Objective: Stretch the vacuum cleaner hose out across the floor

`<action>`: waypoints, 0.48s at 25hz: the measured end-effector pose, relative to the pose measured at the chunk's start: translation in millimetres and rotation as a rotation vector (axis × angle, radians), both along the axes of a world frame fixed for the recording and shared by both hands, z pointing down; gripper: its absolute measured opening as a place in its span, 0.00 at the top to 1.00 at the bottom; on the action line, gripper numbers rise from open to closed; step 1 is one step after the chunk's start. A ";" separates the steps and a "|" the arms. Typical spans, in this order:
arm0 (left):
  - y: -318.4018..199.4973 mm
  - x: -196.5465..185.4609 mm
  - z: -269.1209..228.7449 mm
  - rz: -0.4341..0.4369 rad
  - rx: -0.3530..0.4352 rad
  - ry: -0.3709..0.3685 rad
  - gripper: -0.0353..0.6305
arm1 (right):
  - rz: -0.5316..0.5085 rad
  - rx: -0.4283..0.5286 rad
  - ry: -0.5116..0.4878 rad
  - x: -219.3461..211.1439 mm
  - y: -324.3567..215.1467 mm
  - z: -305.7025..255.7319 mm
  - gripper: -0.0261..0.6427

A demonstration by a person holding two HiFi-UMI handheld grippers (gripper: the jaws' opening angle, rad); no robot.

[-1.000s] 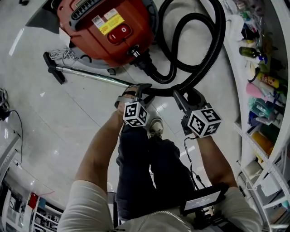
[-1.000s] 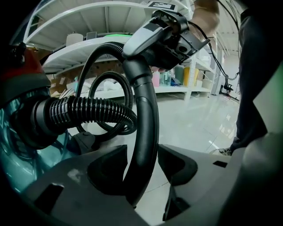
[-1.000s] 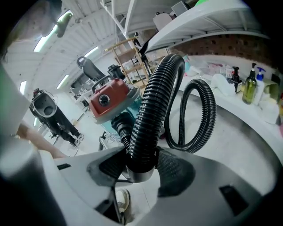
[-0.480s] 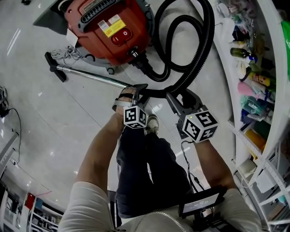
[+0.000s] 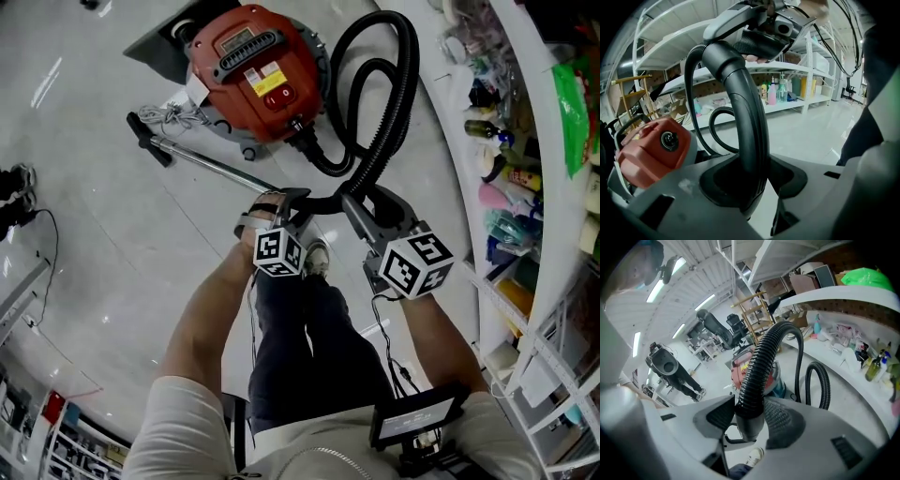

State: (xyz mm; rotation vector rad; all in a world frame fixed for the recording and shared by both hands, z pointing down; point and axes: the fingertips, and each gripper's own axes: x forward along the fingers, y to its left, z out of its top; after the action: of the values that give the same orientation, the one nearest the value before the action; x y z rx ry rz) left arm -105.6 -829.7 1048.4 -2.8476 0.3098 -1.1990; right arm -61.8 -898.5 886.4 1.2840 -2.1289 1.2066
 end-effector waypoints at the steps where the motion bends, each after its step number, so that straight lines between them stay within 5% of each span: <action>1: -2.2 -1.2 -10.2 0.003 -0.001 0.006 0.71 | 0.001 0.008 -0.007 -2.0 -4.6 -9.6 0.67; 12: -26.1 -9.0 -100.4 -0.004 -0.060 0.059 0.72 | 0.007 0.112 -0.081 -20.8 -49.5 -96.6 0.68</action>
State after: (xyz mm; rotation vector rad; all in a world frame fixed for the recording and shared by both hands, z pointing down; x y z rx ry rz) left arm -114.6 -855.8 947.9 -2.9391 0.2873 -1.1454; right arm -82.6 -948.0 789.8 1.3105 -2.2808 1.1751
